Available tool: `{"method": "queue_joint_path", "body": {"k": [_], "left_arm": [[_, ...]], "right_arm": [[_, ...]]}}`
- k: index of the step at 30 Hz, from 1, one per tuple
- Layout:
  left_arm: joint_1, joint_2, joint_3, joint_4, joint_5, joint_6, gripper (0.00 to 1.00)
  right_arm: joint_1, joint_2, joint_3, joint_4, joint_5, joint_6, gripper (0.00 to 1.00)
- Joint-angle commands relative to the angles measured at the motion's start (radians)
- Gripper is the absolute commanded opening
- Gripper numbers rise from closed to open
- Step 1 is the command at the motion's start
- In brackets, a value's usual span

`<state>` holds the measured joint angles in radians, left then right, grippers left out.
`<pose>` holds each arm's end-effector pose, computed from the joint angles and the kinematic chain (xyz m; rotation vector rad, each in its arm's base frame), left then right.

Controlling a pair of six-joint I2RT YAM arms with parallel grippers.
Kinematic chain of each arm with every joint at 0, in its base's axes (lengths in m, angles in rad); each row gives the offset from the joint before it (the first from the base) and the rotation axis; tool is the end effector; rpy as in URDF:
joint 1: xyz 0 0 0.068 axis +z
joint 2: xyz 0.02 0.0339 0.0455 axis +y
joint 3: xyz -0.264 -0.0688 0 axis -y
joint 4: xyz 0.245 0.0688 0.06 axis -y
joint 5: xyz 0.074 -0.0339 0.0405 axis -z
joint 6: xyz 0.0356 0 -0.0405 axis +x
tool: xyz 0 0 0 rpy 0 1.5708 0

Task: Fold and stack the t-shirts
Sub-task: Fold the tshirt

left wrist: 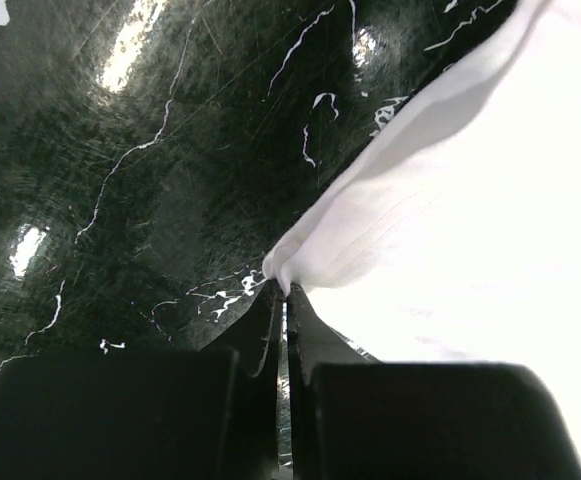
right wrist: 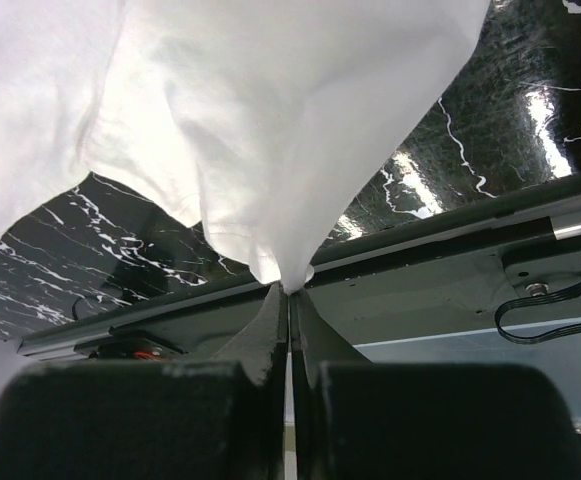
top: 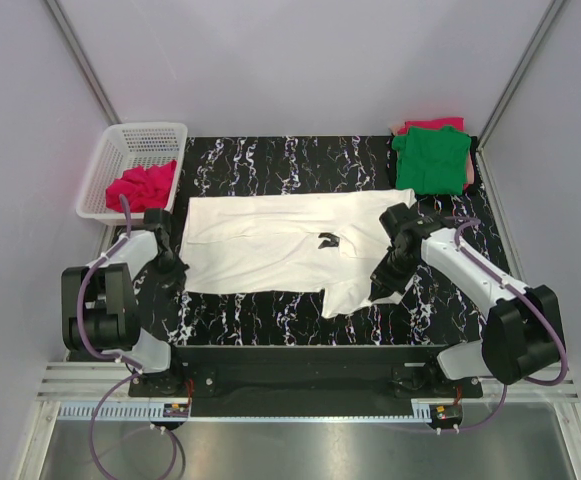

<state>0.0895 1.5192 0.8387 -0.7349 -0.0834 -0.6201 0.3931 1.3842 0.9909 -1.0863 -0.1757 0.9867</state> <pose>0.2502 0.0254 0.1615 -1.0406 2.7810 0.0589 0.2103 0.0939 0.2258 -0.8906 -2.9543 -0.2992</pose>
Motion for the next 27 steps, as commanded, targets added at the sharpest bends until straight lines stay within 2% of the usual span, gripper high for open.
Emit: {"method": "queue_joint_path", "body": {"k": [1, 19, 27], "left_arm": [[0.013, -0.059, 0.046, -0.017, -0.018, 0.028, 0.0], [0.038, -0.18, 0.122, -0.098, 0.056, 0.082, 0.0], [0.052, -0.191, 0.154, -0.116, 0.051, 0.094, 0.0]], "right_arm": [[0.003, -0.013, 0.057, -0.027, 0.054, 0.003, 0.0], [-0.046, 0.01, 0.192, -0.089, 0.15, -0.052, 0.0], [-0.117, 0.032, 0.262, -0.109, 0.171, -0.121, 0.0]]}}
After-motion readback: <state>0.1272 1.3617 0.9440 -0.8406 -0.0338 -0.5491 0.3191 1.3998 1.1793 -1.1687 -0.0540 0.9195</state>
